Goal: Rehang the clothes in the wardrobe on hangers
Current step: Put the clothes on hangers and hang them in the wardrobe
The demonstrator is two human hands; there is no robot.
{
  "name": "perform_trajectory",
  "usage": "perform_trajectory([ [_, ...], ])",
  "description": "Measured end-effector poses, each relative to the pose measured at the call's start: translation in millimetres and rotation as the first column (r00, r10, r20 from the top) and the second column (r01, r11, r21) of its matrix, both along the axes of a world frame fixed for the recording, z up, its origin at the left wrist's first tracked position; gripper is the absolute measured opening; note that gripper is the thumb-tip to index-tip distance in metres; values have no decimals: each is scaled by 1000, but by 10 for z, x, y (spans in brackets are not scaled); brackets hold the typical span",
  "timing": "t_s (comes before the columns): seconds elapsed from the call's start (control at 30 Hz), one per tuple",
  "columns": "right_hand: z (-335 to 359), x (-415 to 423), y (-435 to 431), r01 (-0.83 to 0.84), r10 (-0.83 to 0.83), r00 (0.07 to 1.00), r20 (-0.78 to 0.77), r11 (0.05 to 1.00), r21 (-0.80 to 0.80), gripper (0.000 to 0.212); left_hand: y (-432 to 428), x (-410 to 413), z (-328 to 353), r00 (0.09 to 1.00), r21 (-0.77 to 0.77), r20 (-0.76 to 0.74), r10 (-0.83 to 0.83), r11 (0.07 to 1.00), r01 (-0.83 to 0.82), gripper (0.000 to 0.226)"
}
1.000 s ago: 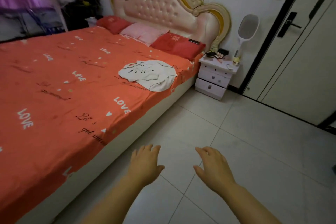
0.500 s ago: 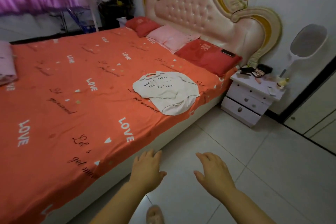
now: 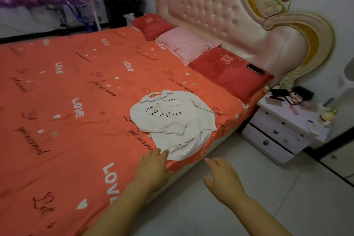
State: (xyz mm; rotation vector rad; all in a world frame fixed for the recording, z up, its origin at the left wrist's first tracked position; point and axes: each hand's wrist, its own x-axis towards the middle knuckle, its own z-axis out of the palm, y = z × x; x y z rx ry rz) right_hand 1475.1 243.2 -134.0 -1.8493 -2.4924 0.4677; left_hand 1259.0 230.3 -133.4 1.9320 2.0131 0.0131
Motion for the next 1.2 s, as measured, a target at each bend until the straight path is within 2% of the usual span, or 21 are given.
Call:
perform_trajectory([
  [0.1,-79,29,673,-75,75,997,-8,997,8,53,522,63,-92,998,-16,-19,55,998,-55,66],
  [0.27,-147,91,1774,-217,218,975,35,976,-29,57,1267,227,-136,979,-47,-6,202,978,-202,66],
  [0.5,-173,-47,2898,-386,390,920,41,919,-85,58,2034,339,-159,943,-74,-8,332,941,-332,67],
  [0.93,-477,-900,4453,-461,482,870,102,870,-174,58,3461,-416,-587,917,-152,18,399,907,-392,67],
  [1.2,-848,-1702,5379,-545,585,803,112,798,-259,58,4272,-957,-971,861,-223,29,507,843,-489,66],
])
